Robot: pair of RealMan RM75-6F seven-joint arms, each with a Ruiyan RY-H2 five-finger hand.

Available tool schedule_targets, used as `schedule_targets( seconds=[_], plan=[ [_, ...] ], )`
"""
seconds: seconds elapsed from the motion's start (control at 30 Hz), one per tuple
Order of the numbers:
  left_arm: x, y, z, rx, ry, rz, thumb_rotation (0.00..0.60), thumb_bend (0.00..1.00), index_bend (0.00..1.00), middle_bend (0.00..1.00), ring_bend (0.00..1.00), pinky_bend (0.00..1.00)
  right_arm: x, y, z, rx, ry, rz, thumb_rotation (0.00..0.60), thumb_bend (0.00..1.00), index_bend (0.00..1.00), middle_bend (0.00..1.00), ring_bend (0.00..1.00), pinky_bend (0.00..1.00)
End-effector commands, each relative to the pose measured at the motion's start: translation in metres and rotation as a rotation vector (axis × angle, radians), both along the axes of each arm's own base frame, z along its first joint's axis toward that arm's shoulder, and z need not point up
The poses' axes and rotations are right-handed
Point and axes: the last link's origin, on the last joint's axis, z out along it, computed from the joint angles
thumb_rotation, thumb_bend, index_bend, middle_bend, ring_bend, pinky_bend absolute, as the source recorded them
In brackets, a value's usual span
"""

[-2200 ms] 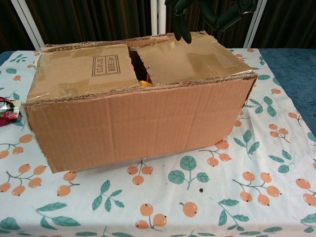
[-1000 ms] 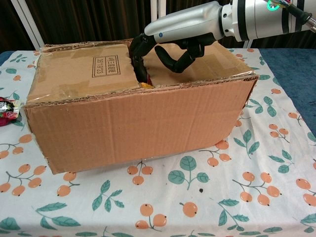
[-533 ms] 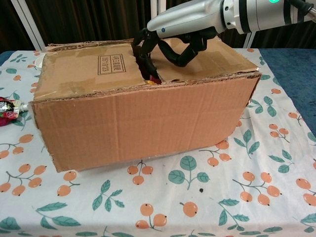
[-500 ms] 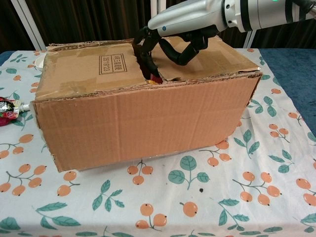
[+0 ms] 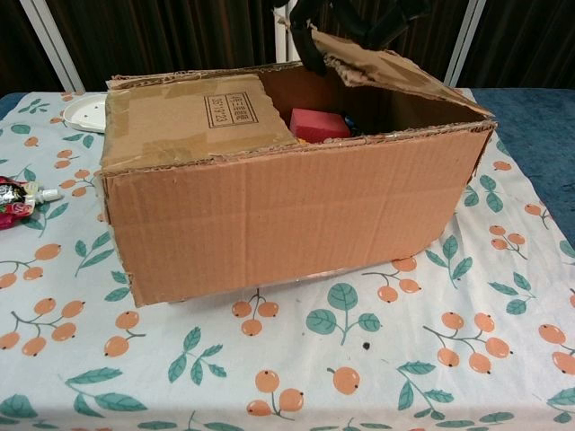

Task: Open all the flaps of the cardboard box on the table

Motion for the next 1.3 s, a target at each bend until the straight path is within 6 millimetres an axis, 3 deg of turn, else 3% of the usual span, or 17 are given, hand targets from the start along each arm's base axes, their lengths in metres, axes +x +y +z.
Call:
schedule_targets(
  seconds=[0.03,0.6,1.3],
  plan=[
    [0.002,0.001,0.0,-0.002,-0.003,-0.006,0.6,0.01,0.01,0.05,0.07,0.17,-0.003,0.002,0.016,-0.029,-0.027,-0.011,0.6,1.0,0.5,0.36,0.0,0.0],
    [0.014,0.007,-0.004,-0.033,-0.005,-0.024,0.6,0.01,0.01,0.05,0.07,0.17,-0.041,0.008,0.077,-0.122,-0.137,-0.105,0.6,1.0,0.5,0.36,0.0,0.0],
    [0.04,0.014,-0.012,-0.079,0.02,-0.067,0.6,0.01,0.01,0.05,0.07,0.17,-0.125,0.035,0.143,-0.244,-0.204,-0.229,0.6,1.0,0.47,0.34,0.0,0.0]
  ],
)
